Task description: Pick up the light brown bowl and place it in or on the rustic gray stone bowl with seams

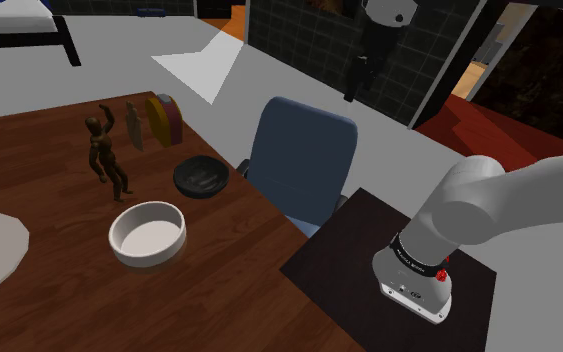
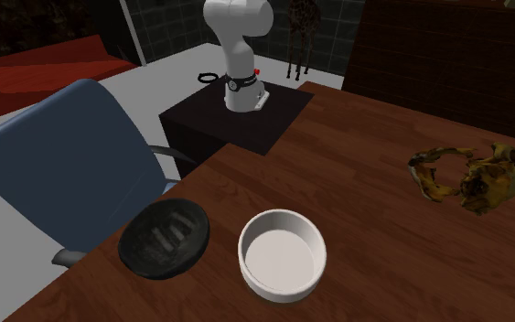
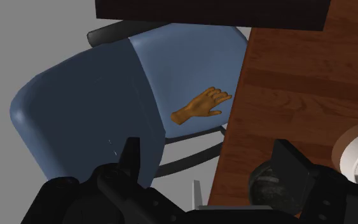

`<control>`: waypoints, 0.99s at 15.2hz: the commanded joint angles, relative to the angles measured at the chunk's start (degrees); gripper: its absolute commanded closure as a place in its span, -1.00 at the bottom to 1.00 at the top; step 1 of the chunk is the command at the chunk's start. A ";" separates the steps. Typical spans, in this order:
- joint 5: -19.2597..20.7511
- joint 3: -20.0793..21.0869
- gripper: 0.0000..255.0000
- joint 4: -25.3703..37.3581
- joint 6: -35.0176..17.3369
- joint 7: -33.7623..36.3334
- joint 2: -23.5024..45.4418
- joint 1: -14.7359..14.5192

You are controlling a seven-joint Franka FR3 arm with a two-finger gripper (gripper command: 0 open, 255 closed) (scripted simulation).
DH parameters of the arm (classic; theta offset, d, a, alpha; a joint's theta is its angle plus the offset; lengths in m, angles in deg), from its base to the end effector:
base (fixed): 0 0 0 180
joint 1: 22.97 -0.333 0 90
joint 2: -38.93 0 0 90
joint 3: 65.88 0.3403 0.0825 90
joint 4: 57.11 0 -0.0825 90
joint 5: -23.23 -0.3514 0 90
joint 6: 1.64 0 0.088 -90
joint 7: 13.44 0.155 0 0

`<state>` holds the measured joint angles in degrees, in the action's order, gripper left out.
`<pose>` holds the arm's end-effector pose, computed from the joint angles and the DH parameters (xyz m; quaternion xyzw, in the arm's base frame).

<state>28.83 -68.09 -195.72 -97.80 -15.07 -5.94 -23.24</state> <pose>0.2685 -0.0259 0.5408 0.9991 0.0068 0.0201 0.0356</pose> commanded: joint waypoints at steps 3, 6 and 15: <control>-1.25 1.68 -1.00 -1.30 -2.66 2.20 1.58 -0.80; -3.03 4.22 -1.00 -2.72 -6.77 5.43 4.53 -1.99; -6.80 11.82 -1.00 -2.95 -19.29 14.89 17.29 -5.06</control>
<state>22.41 -57.26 -198.48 -115.25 -1.46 9.75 -27.91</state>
